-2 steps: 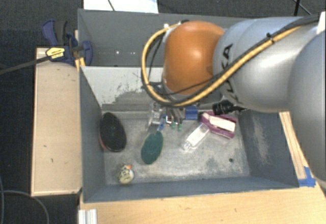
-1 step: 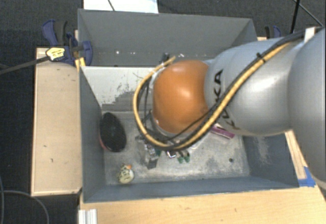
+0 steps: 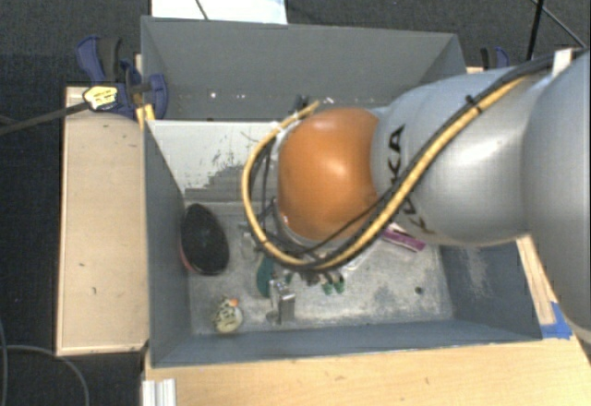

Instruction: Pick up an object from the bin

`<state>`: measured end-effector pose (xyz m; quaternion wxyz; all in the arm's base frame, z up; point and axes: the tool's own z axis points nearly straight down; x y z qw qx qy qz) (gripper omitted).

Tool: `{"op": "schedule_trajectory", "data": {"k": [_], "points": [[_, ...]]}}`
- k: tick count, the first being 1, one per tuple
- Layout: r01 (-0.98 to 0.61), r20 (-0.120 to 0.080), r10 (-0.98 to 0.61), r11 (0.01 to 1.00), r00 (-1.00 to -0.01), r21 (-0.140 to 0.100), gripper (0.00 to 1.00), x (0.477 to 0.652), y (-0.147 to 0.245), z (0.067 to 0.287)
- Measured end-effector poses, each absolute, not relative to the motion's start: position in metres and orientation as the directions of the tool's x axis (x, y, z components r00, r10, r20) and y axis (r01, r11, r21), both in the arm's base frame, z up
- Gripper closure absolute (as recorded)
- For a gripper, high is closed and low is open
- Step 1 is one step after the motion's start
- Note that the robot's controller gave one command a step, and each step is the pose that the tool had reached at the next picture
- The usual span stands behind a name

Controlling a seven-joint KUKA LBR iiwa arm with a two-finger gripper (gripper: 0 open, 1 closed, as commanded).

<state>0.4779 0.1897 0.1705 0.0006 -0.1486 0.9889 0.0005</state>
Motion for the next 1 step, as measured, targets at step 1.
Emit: {"op": "schedule_trajectory", "data": {"k": [1], "points": [[-0.178, 0.003, -0.178, 0.984, -0.984, -0.001, 0.00, 0.5177, 0.1504, 0.0697]]}}
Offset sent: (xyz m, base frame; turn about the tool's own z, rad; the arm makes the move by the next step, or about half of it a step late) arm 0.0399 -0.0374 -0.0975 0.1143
